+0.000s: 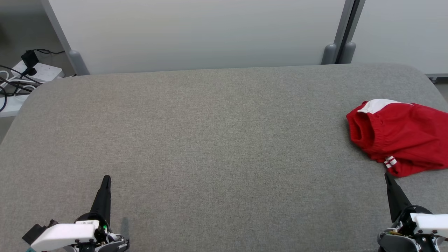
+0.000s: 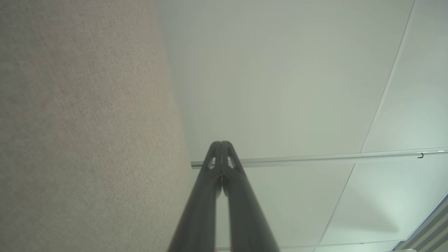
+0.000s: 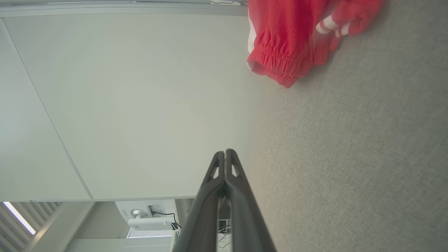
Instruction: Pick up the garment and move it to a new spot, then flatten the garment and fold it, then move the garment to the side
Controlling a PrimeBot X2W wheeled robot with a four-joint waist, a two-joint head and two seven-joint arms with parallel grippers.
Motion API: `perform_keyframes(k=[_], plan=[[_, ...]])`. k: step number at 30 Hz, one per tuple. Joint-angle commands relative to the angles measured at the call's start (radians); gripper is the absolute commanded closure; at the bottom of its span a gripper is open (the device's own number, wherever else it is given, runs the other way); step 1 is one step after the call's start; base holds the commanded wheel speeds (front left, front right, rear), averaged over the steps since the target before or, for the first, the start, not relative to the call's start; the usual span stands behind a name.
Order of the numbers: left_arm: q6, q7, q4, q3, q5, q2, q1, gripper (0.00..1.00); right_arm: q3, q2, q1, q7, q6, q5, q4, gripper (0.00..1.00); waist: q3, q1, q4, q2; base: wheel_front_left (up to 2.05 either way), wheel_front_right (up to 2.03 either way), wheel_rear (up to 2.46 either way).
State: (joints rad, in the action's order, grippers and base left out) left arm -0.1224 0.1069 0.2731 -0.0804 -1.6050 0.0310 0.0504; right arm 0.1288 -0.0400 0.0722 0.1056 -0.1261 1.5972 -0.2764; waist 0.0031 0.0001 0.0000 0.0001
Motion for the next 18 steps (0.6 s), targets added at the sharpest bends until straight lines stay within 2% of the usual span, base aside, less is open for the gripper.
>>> perform_keyframes(k=[1, 18], plan=[[-0.008, 0.006, -0.028, -0.033, -0.004, 0.019, 0.058, 1.0, -0.015, -0.01, 0.036, 0.008, -0.005, 0.011, 0.032, 1.0, 0.0, 0.0, 0.0, -0.0001, 0.0, 0.0, 0.0], [-0.008, 0.006, -0.028, -0.033, -0.004, 0.019, 0.058, 1.0, -0.015, -0.01, 0.036, 0.008, -0.005, 0.011, 0.032, 1.0, 0.0, 0.0, 0.0, -0.0001, 0.0, 0.0, 0.0]])
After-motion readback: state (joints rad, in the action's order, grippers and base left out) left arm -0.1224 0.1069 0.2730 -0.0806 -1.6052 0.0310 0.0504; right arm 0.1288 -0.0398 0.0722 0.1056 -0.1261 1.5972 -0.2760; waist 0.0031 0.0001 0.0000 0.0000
